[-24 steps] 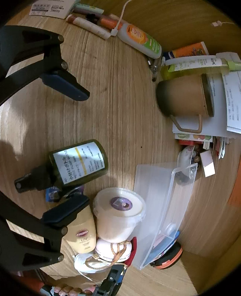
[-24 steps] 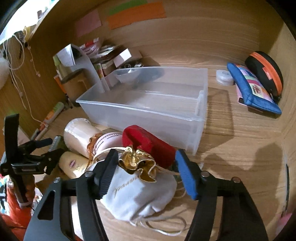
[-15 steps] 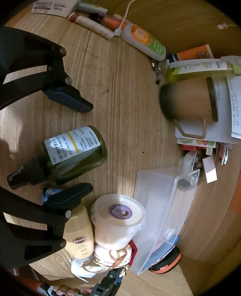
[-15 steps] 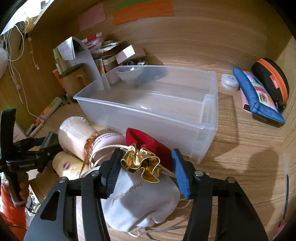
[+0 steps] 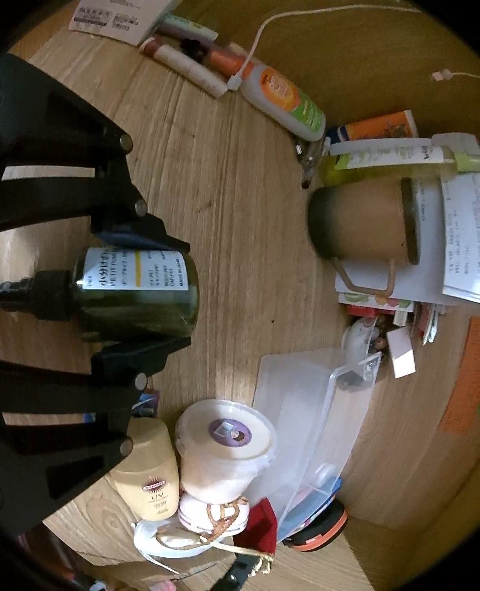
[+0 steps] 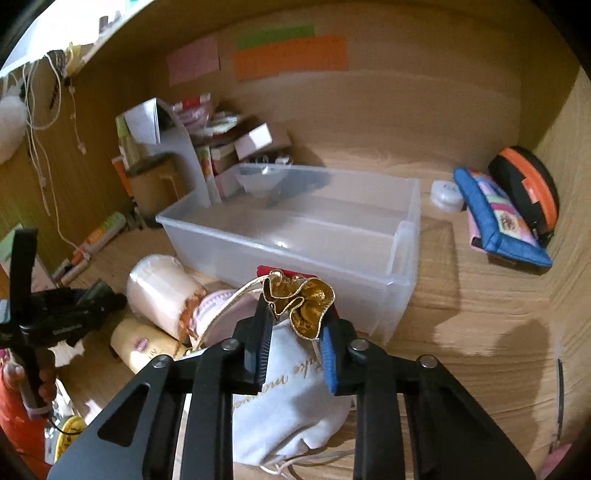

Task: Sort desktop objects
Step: 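Grasp the dark green bottle with left gripper while right lifts red pouch by gold ribbon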

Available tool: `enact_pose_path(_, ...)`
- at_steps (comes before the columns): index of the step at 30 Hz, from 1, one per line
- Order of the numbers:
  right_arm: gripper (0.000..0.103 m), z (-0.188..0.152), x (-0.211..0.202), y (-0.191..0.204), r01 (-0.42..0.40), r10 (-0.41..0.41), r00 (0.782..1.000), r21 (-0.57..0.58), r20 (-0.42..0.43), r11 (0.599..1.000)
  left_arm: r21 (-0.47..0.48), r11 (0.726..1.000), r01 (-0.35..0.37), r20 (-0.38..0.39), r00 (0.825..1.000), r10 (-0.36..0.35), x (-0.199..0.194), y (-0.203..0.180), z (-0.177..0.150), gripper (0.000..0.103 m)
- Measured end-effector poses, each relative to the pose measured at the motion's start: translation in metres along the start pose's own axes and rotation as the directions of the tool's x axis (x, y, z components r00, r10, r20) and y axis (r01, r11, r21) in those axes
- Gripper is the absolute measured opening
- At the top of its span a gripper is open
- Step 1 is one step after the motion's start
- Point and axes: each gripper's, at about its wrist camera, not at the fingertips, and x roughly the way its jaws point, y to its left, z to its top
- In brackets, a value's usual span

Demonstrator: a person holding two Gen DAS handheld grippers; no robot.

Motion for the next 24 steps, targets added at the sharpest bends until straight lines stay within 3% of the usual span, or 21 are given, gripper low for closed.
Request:
enact_pose_path(14,0.021,0.014,-0.055,-0.01,-0.025,0.02,0.991,0.043,0.129,0.999,-0.039,0.999,0.025,0.103,0.994,-0.02,-0.038,0.006,0.017,0.041)
enact_pose_path(24,0.021,0.024,-0.075,-0.022,-0.004,-0.008,0.983,0.065,0.183,0.998,0.019,0.997,0.071,0.181,0.981,-0.073,-0.062,-0.011,0.053,0.041)
